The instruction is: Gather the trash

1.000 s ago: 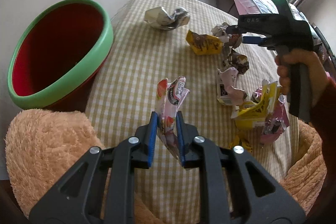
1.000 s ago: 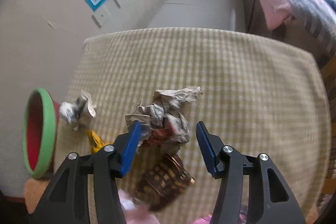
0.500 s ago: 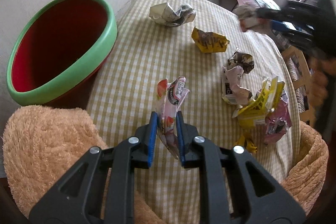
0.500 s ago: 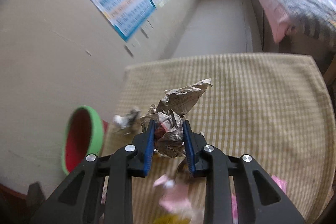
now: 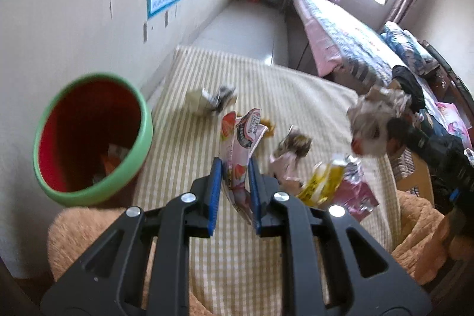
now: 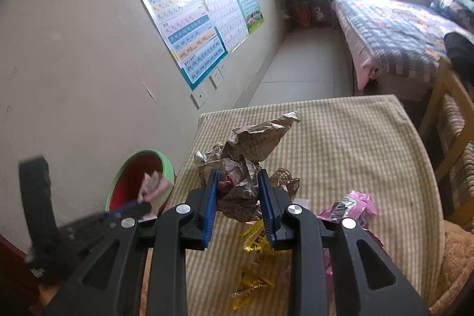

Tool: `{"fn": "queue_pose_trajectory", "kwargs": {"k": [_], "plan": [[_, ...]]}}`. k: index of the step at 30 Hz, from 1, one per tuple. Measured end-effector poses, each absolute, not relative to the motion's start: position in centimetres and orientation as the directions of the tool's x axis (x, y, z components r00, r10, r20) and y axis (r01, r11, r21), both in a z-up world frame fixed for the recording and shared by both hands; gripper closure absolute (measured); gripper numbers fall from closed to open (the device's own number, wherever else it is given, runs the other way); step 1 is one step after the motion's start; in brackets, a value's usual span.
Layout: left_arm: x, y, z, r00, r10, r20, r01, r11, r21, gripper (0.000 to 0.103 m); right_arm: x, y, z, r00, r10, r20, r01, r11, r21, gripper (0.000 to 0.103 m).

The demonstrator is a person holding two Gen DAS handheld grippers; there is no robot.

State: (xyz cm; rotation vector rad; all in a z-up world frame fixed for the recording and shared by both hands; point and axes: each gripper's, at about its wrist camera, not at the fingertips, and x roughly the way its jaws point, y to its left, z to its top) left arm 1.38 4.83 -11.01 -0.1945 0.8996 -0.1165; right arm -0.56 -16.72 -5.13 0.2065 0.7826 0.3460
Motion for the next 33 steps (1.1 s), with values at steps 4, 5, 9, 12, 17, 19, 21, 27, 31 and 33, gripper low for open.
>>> {"fn": "queue_pose_trajectory", "kwargs": {"k": [4, 5, 9, 12, 17, 19, 21, 27, 31, 33], "plan": [[1.1, 4.4, -8.7, 0.664, -0.159, -0.730, 0.039, 0.983, -0.179, 0.086, -1.1, -16.5, -4.2, 0.676, 0.374, -0.635, -0.237, 0.926, 0.294, 0.077], [1.1, 4.5, -8.4, 0.672, -0.153, -0.725, 0.040, 0.985, -0.170, 0.086, -1.2, -16.2, -3.9, 0.680, 0.374, -0.631, -0.241, 0.926, 0.289, 0.077], [0.6, 4.8, -6.8, 0.707, -0.116, -0.697, 0.035, 0.991, -0.129, 0.086, -1.4, -15.8, -3.3, 0.688, 0.379, -0.619, -0.258, 0.925, 0.280, 0.077], [0.5, 5.4, -6.1, 0.719, -0.106, -0.686, 0.023, 0.991, -0.129, 0.086, -1.3, -15.4, -3.2, 0.686, 0.385, -0.617, -0.269, 0.923, 0.277, 0.077], [0.1, 6.3, -5.6, 0.734, -0.081, -0.674, 0.000, 0.993, -0.119, 0.086, -1.5, -14.5, -3.0, 0.680, 0.400, -0.614, -0.292, 0.917, 0.273, 0.077], [0.1, 6.6, -5.6, 0.736, -0.075, -0.672, -0.009, 0.993, -0.121, 0.086, -1.5, -14.0, -2.9, 0.676, 0.409, -0.613, -0.303, 0.913, 0.274, 0.077], [0.1, 7.1, -5.5, 0.739, -0.069, -0.670, -0.020, 0.992, -0.124, 0.086, -1.5, -13.6, -2.9, 0.672, 0.415, -0.613, -0.315, 0.910, 0.270, 0.077], [0.0, 7.8, -5.6, 0.744, -0.050, -0.667, -0.044, 0.991, -0.123, 0.086, -1.5, -12.3, -2.9, 0.660, 0.430, -0.616, -0.345, 0.902, 0.259, 0.077], [-0.1, 8.0, -5.9, 0.743, -0.046, -0.667, -0.053, 0.991, -0.127, 0.086, -1.4, -11.7, -3.1, 0.646, 0.443, -0.621, -0.359, 0.895, 0.265, 0.077], [-0.1, 8.3, -6.0, 0.743, -0.043, -0.668, -0.059, 0.990, -0.130, 0.086, -1.4, -11.4, -3.2, 0.642, 0.445, -0.624, -0.367, 0.893, 0.259, 0.077]]}}
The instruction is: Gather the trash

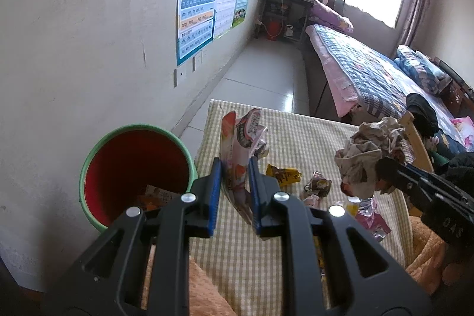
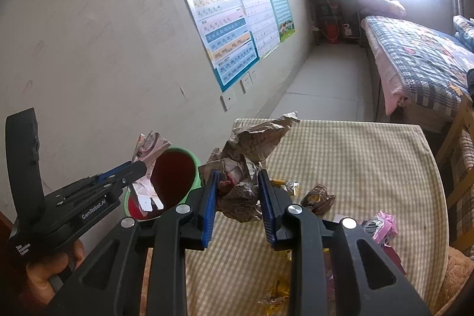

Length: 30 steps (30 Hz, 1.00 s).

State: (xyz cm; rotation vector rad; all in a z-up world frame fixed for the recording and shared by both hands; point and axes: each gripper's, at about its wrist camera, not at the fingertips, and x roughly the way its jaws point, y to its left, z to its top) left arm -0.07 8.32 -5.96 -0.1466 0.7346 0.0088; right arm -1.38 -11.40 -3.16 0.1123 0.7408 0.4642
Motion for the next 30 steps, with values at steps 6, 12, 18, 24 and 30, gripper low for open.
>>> {"fn": "queue_pose_trajectory", "kwargs": {"k": [6, 12, 18, 24, 30], "plan": [[0.0, 9.1, -6.0, 0.743, -0.033, -0.669, -0.078, 0.988, -0.135, 0.086, -1.4, -10.4, -3.2, 0.631, 0.455, -0.628, -0.388, 0.887, 0.252, 0.076], [-0.2, 9.5, -6.3, 0.741, -0.028, -0.671, -0.088, 0.986, -0.139, 0.086, -1.2, -9.6, -3.3, 0.619, 0.465, -0.633, -0.407, 0.879, 0.249, 0.076], [-0.2, 10.0, -6.4, 0.741, -0.017, -0.671, -0.106, 0.984, -0.142, 0.086, -0.9, -9.0, -3.5, 0.609, 0.472, -0.637, -0.418, 0.874, 0.248, 0.076], [-0.2, 11.0, -6.8, 0.737, -0.006, -0.676, -0.126, 0.981, -0.146, 0.086, -0.8, -8.4, -3.8, 0.599, 0.478, -0.642, -0.429, 0.869, 0.246, 0.076], [-0.2, 11.7, -7.1, 0.733, -0.001, -0.680, -0.139, 0.979, -0.151, 0.086, -0.7, -7.9, -4.1, 0.588, 0.482, -0.649, -0.437, 0.865, 0.247, 0.076]]}}
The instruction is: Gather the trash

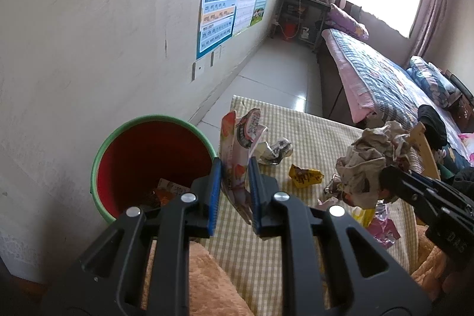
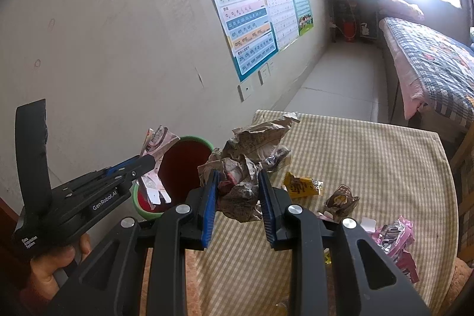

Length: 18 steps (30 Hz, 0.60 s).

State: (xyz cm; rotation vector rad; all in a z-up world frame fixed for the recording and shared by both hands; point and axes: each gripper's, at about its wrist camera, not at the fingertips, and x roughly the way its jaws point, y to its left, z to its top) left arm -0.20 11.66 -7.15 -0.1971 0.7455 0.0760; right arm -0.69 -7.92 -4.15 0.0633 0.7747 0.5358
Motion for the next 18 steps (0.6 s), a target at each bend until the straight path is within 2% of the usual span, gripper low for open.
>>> {"fn": "queue_pose_trajectory", "kwargs": {"k": [18], "plan": [[-0.3, 14.2, -8.0, 0.716, 0.039, -0.697, -0.204, 0.966, -0.156, 0.086, 0.0, -4.9, -5.3, 0.543, 0.498, -0.676, -0.483, 0.844, 0.234, 0.076]]}}
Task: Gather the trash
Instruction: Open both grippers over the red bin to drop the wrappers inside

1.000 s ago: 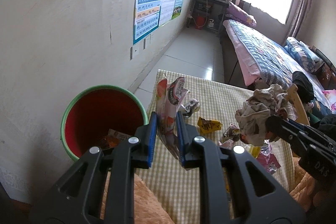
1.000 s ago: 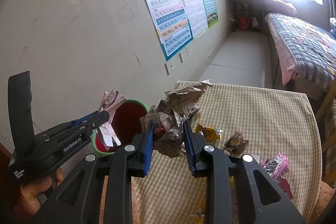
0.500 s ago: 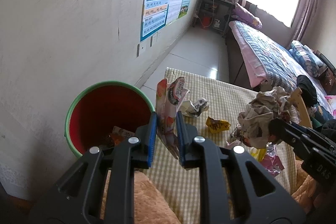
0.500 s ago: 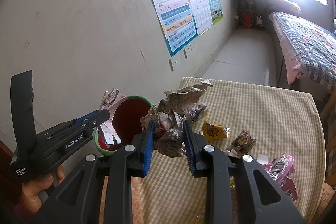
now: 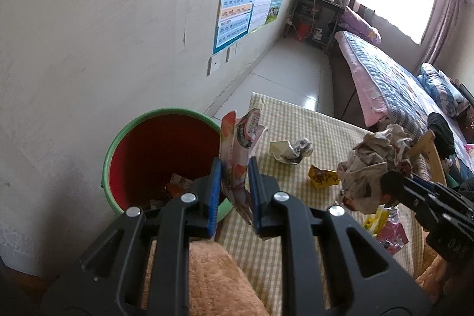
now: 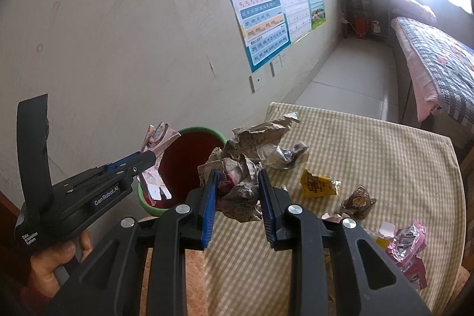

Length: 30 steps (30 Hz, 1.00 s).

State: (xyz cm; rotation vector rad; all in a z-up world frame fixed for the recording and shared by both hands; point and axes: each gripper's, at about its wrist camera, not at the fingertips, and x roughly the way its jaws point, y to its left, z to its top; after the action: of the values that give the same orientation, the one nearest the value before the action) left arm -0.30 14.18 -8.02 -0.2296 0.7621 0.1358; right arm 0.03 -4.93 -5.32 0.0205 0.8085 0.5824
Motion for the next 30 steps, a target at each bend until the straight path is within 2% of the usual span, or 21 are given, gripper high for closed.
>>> {"fn": "queue_pose_trajectory", "kwargs": {"k": [30], "plan": [[1.9, 23.2, -13.5, 0.609, 0.142, -0.780, -0.357, 0.928, -0.110, 0.085, 6.6, 5.6, -10.0, 0.374, 0.525, -0.764, -0.599, 0.766, 0.233, 0.076]]}}
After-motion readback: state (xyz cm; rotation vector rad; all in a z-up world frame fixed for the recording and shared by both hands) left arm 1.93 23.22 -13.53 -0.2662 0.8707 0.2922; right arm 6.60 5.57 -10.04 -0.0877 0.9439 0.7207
